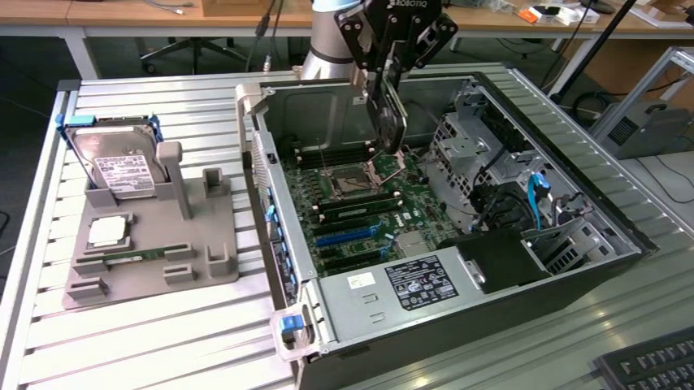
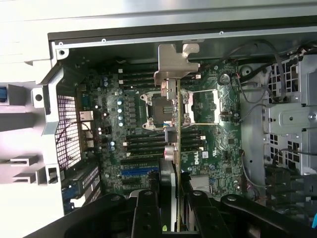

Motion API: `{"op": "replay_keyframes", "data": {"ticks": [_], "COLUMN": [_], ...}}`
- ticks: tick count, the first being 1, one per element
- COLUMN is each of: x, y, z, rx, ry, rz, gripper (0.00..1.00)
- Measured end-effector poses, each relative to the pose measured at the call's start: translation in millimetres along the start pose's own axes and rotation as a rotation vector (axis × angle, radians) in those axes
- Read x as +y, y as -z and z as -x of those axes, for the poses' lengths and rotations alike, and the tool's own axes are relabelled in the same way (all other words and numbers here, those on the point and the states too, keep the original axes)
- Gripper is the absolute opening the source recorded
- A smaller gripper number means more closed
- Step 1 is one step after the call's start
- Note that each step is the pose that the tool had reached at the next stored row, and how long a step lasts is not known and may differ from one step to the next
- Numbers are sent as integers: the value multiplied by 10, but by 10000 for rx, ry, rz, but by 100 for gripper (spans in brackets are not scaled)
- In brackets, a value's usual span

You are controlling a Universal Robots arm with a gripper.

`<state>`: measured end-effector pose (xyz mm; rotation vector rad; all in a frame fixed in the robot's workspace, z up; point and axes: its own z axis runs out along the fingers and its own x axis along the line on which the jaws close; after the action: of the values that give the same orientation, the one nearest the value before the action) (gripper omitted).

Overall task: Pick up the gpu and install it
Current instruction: 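Pick up the gpu and move the gpu toward the slot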

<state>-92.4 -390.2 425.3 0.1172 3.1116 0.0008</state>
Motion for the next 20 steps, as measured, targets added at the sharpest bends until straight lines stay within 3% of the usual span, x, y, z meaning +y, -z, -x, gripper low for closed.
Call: {"op": "replay_keyframes", "data": {"ticks": [20], "x": [4], "y": [-39], "z": [49], "rx": [0], "ry": [1], "rz": [0], "gripper": [27]}}
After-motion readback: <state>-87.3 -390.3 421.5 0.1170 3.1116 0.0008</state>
